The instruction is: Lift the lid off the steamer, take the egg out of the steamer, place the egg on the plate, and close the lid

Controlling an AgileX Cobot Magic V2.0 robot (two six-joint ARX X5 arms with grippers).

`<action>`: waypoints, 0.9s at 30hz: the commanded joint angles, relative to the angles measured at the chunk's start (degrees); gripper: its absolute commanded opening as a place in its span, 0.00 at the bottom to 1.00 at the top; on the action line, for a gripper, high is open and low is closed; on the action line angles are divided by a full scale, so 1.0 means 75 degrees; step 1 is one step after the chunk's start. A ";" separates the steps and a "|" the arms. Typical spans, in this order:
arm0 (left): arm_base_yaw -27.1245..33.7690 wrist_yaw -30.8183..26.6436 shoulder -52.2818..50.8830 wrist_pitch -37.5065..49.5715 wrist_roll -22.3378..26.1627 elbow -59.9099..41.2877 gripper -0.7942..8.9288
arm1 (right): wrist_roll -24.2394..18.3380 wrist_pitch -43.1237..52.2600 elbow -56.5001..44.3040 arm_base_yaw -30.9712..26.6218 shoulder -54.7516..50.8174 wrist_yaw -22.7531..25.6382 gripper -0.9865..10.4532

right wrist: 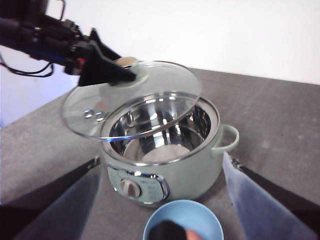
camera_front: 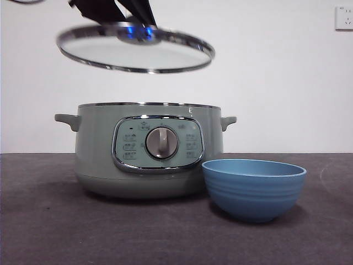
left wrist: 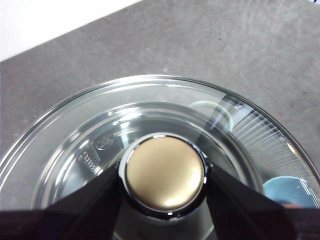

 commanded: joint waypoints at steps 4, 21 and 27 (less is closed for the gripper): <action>-0.0029 0.0003 0.0525 0.0629 0.0087 0.0143 0.07 | 0.0070 -0.0035 0.0026 0.0012 -0.0012 0.0029 0.44; -0.0003 -0.0064 0.1192 0.1000 0.0090 0.0143 0.07 | 0.0070 -0.0055 0.0026 0.0012 -0.0012 0.0187 0.44; 0.0041 -0.0172 0.1192 0.0953 0.0114 0.0137 0.07 | 0.0070 -0.0052 0.0026 0.0012 -0.0012 0.0184 0.44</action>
